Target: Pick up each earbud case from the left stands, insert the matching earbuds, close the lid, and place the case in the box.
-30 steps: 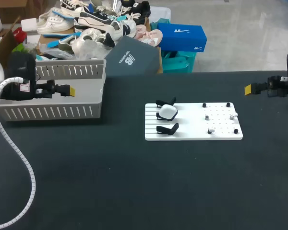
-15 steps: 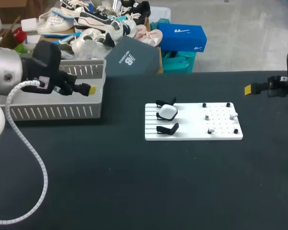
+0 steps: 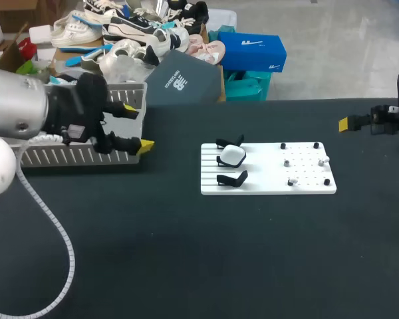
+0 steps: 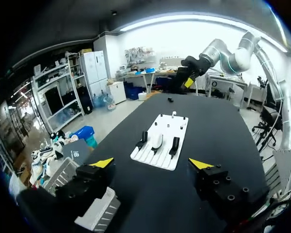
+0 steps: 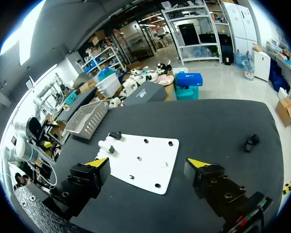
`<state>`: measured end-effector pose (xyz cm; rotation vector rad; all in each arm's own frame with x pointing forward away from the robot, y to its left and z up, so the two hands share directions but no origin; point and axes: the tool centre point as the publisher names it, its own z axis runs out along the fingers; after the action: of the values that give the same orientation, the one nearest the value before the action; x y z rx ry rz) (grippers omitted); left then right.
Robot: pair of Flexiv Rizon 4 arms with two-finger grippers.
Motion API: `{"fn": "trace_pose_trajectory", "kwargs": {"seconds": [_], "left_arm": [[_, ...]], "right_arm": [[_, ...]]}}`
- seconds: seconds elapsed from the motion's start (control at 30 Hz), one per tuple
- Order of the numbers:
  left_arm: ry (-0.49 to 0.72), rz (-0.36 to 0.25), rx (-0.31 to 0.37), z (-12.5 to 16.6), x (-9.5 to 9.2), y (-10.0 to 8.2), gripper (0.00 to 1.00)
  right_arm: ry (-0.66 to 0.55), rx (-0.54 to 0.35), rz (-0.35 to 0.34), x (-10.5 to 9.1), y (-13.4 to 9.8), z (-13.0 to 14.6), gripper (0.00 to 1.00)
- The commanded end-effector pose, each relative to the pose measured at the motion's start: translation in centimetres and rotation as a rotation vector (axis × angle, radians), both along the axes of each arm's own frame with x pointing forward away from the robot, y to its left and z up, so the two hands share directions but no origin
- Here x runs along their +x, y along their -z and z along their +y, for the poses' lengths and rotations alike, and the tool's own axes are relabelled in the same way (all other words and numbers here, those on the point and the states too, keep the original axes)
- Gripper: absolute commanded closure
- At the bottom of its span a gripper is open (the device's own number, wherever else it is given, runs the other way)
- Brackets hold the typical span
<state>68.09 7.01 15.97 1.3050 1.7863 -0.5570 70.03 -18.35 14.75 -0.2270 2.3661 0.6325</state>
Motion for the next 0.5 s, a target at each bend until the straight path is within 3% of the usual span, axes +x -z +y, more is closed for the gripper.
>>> {"fn": "trace_pose_trajectory", "kwargs": {"seconds": [0.03,0.23,0.5], "left_arm": [[0.185,-0.100,-0.102,-1.2,0.6,1.1,0.00],[0.249,-0.101,-0.079,-3.8,0.9,2.4,0.00],[0.264,-0.030,-0.110,-6.7,1.4,3.1,0.00]], "right_arm": [[-0.001,-0.001,0.001,0.0,0.0,0.0,0.00],[-0.001,-0.001,0.001,0.0,0.0,0.0,0.00],[-0.001,-0.001,0.001,0.0,0.0,0.0,0.00]]}}
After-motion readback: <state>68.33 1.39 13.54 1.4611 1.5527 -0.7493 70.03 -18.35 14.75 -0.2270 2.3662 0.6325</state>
